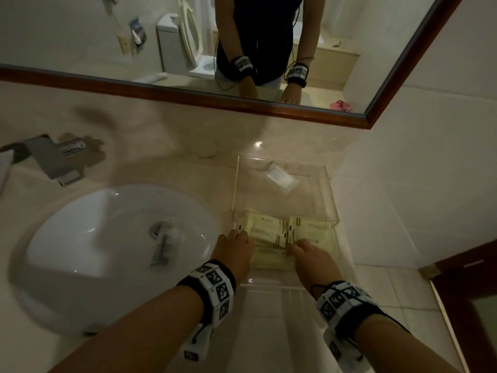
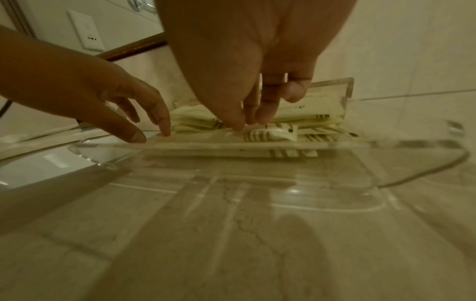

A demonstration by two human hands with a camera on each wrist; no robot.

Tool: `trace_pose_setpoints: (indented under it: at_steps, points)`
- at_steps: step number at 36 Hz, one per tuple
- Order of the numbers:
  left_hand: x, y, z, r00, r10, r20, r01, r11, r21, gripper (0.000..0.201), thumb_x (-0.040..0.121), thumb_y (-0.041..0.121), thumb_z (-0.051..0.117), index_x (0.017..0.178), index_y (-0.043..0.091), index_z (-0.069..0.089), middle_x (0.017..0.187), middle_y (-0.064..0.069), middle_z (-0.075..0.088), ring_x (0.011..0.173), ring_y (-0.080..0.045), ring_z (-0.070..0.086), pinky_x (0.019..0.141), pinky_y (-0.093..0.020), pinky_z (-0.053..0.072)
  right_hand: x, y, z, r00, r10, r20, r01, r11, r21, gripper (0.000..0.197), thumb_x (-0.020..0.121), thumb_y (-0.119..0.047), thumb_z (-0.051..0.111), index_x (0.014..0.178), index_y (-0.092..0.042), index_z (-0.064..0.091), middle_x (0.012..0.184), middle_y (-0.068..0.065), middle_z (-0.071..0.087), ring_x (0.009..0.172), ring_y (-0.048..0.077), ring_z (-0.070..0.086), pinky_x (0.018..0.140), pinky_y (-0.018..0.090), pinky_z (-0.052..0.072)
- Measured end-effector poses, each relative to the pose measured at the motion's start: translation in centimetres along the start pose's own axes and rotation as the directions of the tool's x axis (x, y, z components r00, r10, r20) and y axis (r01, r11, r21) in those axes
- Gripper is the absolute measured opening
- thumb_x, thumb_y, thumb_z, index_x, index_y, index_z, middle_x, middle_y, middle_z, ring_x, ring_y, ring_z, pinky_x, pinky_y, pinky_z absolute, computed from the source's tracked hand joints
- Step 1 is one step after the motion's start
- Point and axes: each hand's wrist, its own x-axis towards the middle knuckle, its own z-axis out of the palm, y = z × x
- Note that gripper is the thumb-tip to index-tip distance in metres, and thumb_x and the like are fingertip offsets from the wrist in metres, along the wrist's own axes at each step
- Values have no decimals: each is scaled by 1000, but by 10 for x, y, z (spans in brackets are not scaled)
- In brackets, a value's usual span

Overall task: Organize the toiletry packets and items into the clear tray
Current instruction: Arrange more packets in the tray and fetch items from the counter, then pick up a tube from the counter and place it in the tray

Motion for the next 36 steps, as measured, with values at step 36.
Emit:
trace_pose_setpoints:
  at_steps: [36]
  points:
    - [-121,-181,-36,939,-338,-71,325,934,-149,31,93,27,48,123,19,51,129,-6,48,119,-29,44,98,-41,39,63,-209,-60,971,-229,61,231,973,-15,29,94,-19,37,115,-30,54,122,-6,58,103,23,60,89,33,47]
